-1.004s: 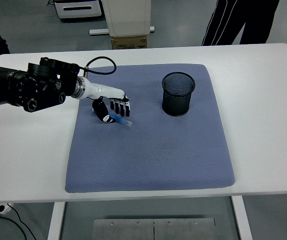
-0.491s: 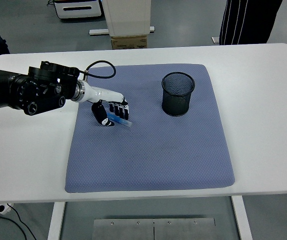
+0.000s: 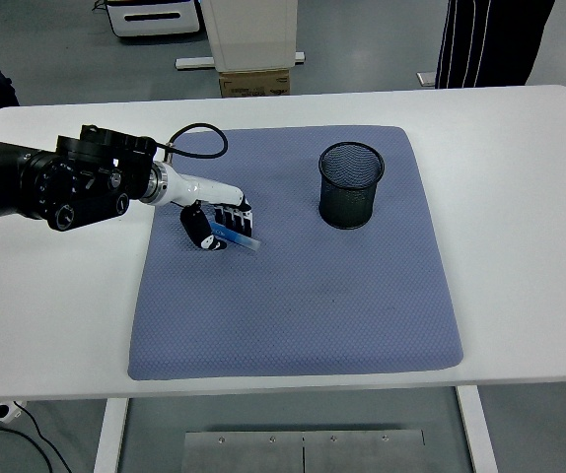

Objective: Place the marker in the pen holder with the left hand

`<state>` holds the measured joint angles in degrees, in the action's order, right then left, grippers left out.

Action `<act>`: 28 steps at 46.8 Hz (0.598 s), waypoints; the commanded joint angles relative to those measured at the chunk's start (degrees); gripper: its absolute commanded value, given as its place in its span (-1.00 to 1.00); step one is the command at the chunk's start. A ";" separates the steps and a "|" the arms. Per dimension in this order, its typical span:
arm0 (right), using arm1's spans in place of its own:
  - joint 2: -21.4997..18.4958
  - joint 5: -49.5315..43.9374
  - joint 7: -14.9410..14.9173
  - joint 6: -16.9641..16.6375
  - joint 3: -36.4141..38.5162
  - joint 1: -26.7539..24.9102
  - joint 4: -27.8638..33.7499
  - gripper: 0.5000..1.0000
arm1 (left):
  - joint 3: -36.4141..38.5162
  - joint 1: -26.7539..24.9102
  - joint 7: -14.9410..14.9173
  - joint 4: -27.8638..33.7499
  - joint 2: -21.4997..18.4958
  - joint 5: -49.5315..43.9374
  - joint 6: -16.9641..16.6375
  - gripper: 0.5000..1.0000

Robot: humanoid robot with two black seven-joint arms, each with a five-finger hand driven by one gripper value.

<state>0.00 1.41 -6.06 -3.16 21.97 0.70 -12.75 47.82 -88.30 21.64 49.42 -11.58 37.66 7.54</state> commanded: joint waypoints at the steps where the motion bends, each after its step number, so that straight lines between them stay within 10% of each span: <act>1: 0.00 0.00 0.00 0.00 0.01 0.00 0.00 1.00 | -0.01 -0.21 -0.01 -0.02 -0.02 0.04 -0.07 -0.61; 28: 0.00 0.00 0.00 0.00 -0.08 0.00 0.00 1.00 | 0.08 -0.29 -0.01 -0.02 -0.02 0.05 0.11 -0.92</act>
<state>0.00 1.41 -6.06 -3.16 21.96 0.70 -12.74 47.83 -88.46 21.61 49.40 -11.60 37.71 7.64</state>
